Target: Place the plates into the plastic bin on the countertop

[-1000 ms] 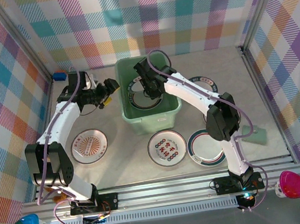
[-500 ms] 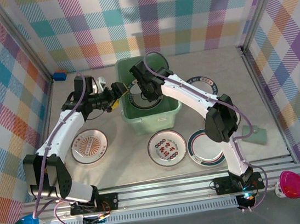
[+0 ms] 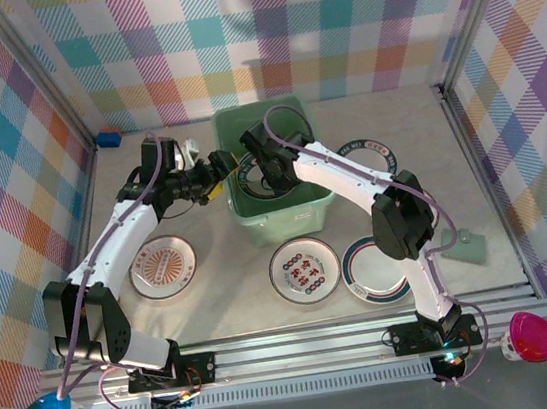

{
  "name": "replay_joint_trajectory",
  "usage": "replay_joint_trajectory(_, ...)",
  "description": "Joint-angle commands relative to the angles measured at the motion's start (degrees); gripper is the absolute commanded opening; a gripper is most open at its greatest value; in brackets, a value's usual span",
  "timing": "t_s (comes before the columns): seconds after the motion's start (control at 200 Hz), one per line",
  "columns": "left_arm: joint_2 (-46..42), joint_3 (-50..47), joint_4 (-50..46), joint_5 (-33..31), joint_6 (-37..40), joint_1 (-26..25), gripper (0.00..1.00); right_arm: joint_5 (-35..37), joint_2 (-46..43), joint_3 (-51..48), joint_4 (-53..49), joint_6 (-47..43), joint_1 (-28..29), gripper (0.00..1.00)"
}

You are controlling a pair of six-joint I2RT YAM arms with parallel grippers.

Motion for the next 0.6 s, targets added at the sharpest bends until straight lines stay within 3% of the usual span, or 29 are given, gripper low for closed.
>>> replay_joint_trajectory(0.0, -1.7, 3.2, -3.0, -1.9, 4.2, 0.7, 0.86, 0.3, 0.1, -0.4, 1.7, 1.7, -1.0, 0.00)
replay_joint_trajectory(0.375, 0.9, 10.3, -11.9, -4.5, 13.4, 8.2, 0.86, -2.7, 3.0, -4.1, 8.7, 2.0, -2.6, 0.00)
replay_joint_trajectory(0.595, 0.9, 9.2, -12.6, -5.1, 13.7, 10.6, 0.86, -3.2, 4.9, -2.7, 8.0, 1.3, -2.8, 0.00)
